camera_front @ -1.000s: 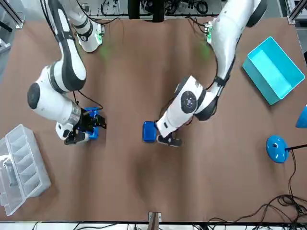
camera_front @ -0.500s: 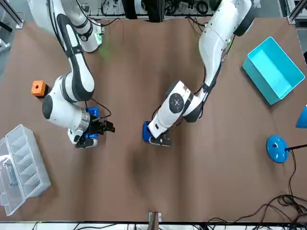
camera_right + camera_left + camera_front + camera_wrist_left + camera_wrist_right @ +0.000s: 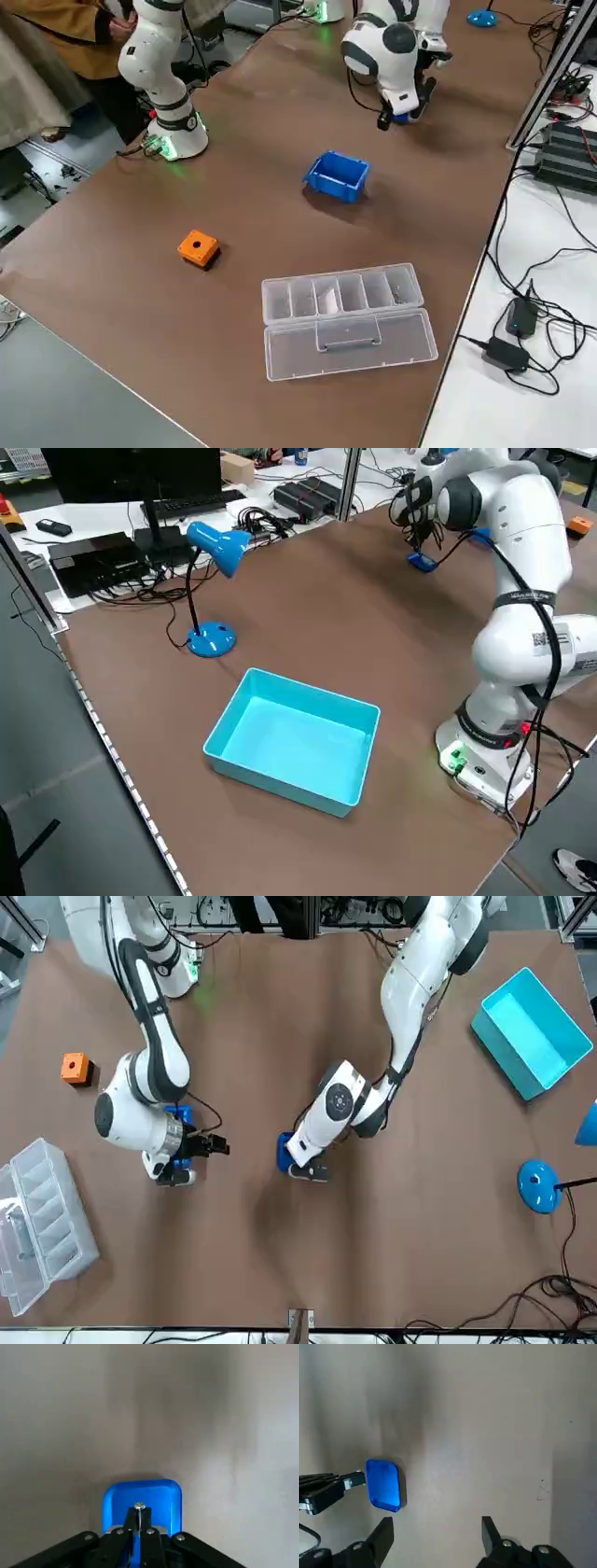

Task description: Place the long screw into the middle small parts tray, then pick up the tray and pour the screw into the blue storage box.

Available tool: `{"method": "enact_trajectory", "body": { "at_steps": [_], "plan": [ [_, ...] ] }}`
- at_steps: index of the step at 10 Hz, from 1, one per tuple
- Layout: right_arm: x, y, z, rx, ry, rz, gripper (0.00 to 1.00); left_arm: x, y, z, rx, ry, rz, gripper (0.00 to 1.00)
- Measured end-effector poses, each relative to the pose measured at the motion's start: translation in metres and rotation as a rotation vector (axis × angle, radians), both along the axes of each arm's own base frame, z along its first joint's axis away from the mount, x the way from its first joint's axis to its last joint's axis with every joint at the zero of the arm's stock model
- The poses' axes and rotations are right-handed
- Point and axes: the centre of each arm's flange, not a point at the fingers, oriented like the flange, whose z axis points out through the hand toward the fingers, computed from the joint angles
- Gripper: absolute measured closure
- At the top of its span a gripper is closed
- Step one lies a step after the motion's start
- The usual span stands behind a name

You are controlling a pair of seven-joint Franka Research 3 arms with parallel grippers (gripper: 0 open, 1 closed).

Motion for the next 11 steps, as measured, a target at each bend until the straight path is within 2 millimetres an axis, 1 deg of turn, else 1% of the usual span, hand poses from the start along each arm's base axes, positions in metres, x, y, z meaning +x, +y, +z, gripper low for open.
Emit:
{"method": "enact_trajectory", "body": {
  "at_steps": [2, 3, 4, 7, 8, 9, 10, 11],
  "plan": [
    [-0.001, 0.007, 0.000, -0.003, -0.019, 0.002, 0.16, -0.007, -0.008, -0.009, 0.001, -0.006, 0.010, 0.92],
    [-0.002, 0.015, -0.003, -0.010, -0.039, 0.004, 0.16, -0.009, -0.010, -0.011, 0.002, -0.007, 0.011, 0.80],
    [-0.006, 0.023, -0.008, -0.016, -0.049, 0.009, 0.16, -0.009, -0.010, -0.011, 0.001, -0.008, 0.013, 0.63],
    [-0.009, 0.033, -0.023, 0.006, -0.042, -0.024, 0.19, 0.001, -0.007, -0.001, -0.009, -0.025, 0.029, 0.18],
    [-0.012, 0.043, -0.028, 0.027, -0.041, -0.040, 0.22, 0.007, 0.000, 0.007, -0.003, -0.021, 0.036, 0.05],
    [-0.016, 0.054, -0.034, 0.043, -0.038, -0.051, 0.26, 0.014, 0.008, 0.024, 0.014, -0.007, 0.039, 0.00],
    [-0.020, 0.065, -0.041, 0.048, -0.034, -0.052, 0.29, 0.021, 0.019, 0.050, 0.037, 0.011, 0.040, 0.00],
    [-0.023, 0.075, -0.048, 0.045, -0.040, -0.049, 0.35, 0.027, 0.034, 0.082, 0.063, 0.028, 0.045, 0.00]
  ]
}}
